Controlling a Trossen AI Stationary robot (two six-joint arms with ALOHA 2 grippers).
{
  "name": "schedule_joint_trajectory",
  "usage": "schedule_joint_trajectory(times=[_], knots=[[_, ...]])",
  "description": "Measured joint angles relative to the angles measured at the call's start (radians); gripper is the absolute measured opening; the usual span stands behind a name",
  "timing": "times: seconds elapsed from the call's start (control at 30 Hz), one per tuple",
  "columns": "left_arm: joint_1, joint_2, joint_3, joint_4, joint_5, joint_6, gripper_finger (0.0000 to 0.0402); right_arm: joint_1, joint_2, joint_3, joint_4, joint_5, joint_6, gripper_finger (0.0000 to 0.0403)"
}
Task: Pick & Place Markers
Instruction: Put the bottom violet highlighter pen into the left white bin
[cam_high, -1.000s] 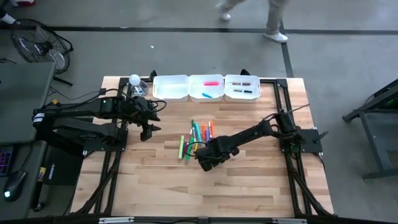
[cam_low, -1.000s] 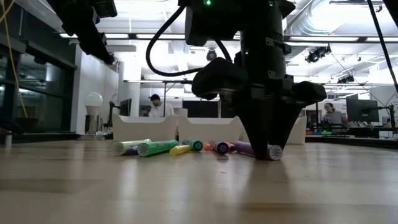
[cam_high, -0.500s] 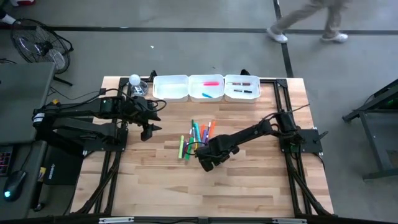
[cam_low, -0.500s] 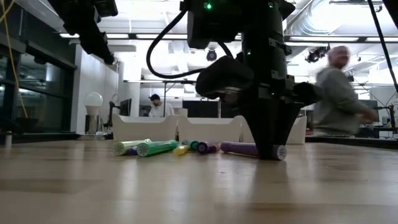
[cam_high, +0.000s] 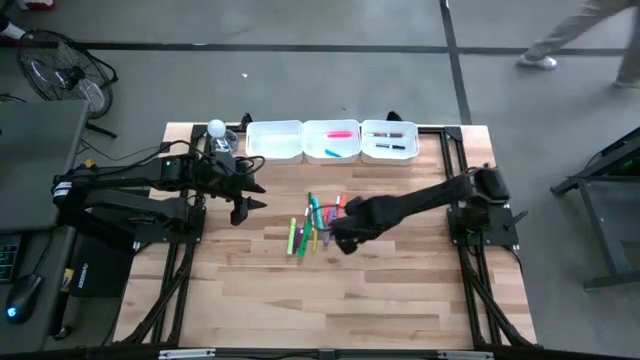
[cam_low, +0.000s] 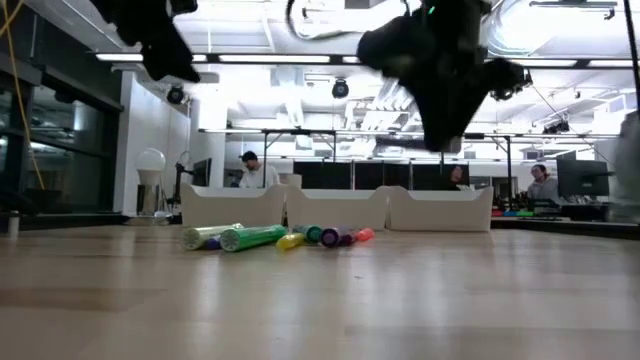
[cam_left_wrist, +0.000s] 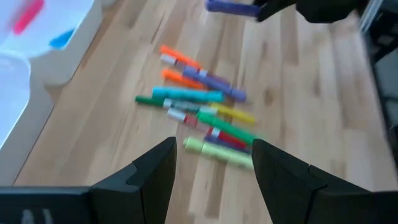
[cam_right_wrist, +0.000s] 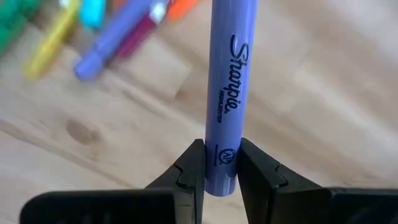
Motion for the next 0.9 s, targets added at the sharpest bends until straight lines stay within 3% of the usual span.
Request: schedule_joint_trajectory(times=[0.2, 0.43, 0.7, 0.9], knots=[[0.0, 0.0, 0.0, 0.157, 0.012, -0.037, 0.0207, -0.019, -0.137, -0.001, 0.047, 0.171, -0.095, 0.0063], [0.0, 0.031, 0.0, 0.484, 0.012, -0.087, 0.0207, -0.049, -0.256, -0.001, 0.281, 0.267, -0.41, 0.0063], [0.0, 0.162, 0.002, 0.808, 0.011, -0.15, 0.0207, -0.09, -0.299, 0.001, 0.593, 0.244, -0.77, 0.0063], [0.0, 0.275, 0.005, 0.991, -0.001, -0.202, 0.0207, -0.13, -0.299, 0.001, 0.696, 0.15, -0.902, 0.0063]])
